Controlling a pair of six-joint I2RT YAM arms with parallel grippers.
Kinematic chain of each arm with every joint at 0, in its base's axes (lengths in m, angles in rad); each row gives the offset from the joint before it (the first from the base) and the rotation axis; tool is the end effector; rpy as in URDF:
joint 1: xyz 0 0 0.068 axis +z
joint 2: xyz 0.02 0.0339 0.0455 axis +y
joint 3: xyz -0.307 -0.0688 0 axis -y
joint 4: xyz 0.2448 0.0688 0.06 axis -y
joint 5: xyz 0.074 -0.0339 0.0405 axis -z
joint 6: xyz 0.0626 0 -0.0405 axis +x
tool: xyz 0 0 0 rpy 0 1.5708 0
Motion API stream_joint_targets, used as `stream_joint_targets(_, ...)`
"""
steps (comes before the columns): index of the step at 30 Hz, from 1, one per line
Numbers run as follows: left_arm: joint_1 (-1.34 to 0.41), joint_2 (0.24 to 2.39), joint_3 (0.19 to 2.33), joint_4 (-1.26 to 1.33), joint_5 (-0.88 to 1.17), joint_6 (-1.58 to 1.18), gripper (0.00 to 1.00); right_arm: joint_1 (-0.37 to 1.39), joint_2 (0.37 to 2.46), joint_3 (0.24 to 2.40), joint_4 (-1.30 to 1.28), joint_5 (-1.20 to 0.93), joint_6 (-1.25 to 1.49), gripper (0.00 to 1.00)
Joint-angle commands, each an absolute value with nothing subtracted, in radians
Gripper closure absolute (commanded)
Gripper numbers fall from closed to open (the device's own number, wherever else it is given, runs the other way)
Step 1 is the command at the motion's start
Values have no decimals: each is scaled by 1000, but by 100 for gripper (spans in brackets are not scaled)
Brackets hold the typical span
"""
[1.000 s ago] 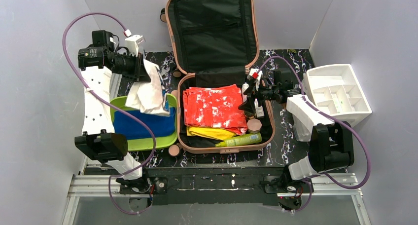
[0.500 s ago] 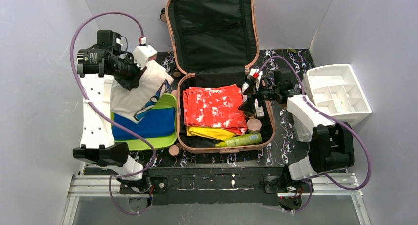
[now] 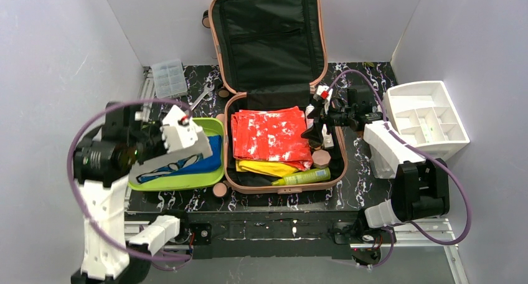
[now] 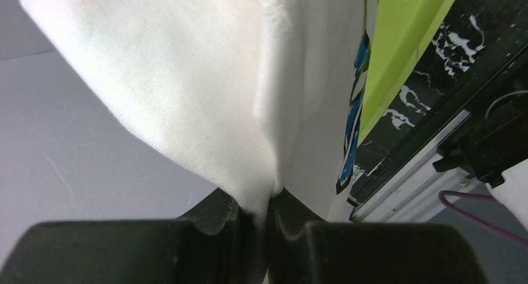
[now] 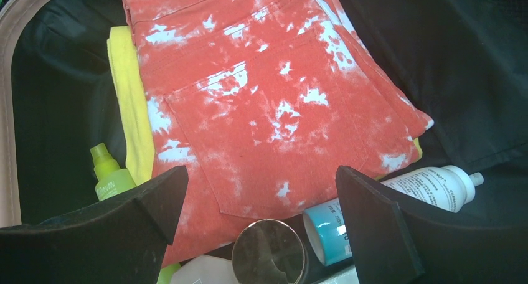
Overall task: Open, take out, and arrange the luggage
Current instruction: Place the clothes in the bin.
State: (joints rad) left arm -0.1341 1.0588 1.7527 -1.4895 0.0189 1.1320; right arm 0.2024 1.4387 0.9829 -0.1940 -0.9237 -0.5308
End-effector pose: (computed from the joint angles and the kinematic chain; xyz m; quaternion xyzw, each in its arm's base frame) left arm 0.1138 -0.0165 0.4863 0.5506 0.7443 0.1732 0.3361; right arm 0.2983 0.1122 0.2963 -0.4723 0.6777 0.3288 0.4577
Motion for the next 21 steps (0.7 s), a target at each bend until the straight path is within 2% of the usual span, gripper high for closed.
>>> stream_joint_targets(1, -138, 879, 1667, -1652, 59, 1370, 100, 198, 1393, 988, -177, -949, -522, 2)
stream_joint_targets(6, -138, 771, 1581, -1683, 157, 1416, 100, 196, 1390, 986, -175, -940, -520, 2)
stream_joint_targets(14, -138, 703, 1282, -1598, 148, 1486, 100, 196, 1399, 982, -169, -930, -518, 2)
stream_joint_targets(21, -138, 762, 1278, -1569, 140, 1489, 100, 195, 1411, 979, -167, -925, -520, 2)
